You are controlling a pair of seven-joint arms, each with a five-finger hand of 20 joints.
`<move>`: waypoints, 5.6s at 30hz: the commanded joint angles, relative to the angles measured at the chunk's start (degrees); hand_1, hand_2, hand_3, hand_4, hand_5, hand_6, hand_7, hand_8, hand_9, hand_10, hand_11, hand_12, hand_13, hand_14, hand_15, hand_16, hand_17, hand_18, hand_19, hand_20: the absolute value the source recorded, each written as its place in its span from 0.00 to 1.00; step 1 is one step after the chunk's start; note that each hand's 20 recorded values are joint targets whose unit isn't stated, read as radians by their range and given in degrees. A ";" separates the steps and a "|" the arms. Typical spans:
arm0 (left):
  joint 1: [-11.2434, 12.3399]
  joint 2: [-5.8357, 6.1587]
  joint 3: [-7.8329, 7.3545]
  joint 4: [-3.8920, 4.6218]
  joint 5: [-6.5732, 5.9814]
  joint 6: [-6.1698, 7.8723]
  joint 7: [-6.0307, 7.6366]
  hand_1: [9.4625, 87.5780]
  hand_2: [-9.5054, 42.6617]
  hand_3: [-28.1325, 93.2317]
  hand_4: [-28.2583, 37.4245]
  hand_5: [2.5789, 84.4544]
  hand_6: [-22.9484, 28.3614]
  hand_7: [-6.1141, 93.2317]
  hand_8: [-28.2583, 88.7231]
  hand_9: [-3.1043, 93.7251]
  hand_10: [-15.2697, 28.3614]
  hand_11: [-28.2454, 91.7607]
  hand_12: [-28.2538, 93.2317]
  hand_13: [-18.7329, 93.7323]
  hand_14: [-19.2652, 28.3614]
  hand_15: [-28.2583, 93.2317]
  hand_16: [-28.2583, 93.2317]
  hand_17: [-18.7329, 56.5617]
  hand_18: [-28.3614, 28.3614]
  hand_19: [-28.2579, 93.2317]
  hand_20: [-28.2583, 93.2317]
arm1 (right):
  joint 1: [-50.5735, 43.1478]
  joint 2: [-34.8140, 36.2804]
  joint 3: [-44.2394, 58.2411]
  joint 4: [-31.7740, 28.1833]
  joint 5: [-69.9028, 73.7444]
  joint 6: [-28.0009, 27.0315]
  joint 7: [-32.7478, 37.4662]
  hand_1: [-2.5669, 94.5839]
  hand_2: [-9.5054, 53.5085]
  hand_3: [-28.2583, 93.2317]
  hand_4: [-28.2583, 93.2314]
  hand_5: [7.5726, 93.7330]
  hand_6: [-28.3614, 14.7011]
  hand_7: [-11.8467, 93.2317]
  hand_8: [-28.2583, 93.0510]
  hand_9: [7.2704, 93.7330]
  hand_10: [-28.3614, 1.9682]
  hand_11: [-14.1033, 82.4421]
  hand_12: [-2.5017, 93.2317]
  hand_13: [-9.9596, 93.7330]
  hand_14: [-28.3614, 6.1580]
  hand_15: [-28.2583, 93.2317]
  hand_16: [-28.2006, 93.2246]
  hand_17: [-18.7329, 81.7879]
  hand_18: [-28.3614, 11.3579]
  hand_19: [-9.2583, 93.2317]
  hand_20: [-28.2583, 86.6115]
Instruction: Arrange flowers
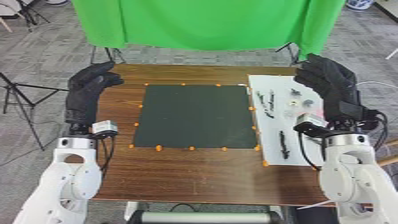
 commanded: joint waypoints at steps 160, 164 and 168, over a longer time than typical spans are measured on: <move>5.07 16.92 1.21 7.25 -17.77 18.08 0.81 0.20 0.30 0.81 0.03 0.64 0.48 0.26 0.18 0.61 0.67 0.46 0.39 0.58 0.79 0.51 0.26 0.42 0.79 0.48 0.45 | 33.56 -0.74 -47.81 7.28 -43.38 12.60 54.01 0.62 0.00 0.76 0.33 0.73 0.55 0.50 0.43 0.93 0.52 0.39 0.65 0.95 0.77 0.74 0.52 0.89 0.59 0.98 0.64; 3.84 16.59 3.44 8.72 -18.57 18.38 0.98 0.18 0.39 0.82 0.00 0.64 0.48 0.26 0.18 0.61 0.67 0.44 0.38 0.57 0.78 0.48 0.25 0.41 0.76 0.43 0.43 | 37.97 -3.32 -52.58 11.44 -41.46 13.71 53.14 0.62 0.00 0.76 0.33 0.73 0.55 0.50 0.43 0.93 0.52 0.39 0.64 0.95 0.78 0.74 0.52 0.89 0.59 0.98 0.64; 3.05 16.86 4.85 9.04 -18.04 18.74 0.95 0.17 0.40 0.82 0.00 0.64 0.48 0.26 0.18 0.61 0.67 0.44 0.38 0.56 0.77 0.46 0.25 0.41 0.75 0.40 0.42 | 36.14 -0.81 -51.89 9.84 -39.97 11.98 49.35 0.62 0.00 0.76 0.34 0.73 0.55 0.50 0.42 0.93 0.52 0.39 0.64 0.96 0.77 0.74 0.52 0.89 0.59 0.98 0.64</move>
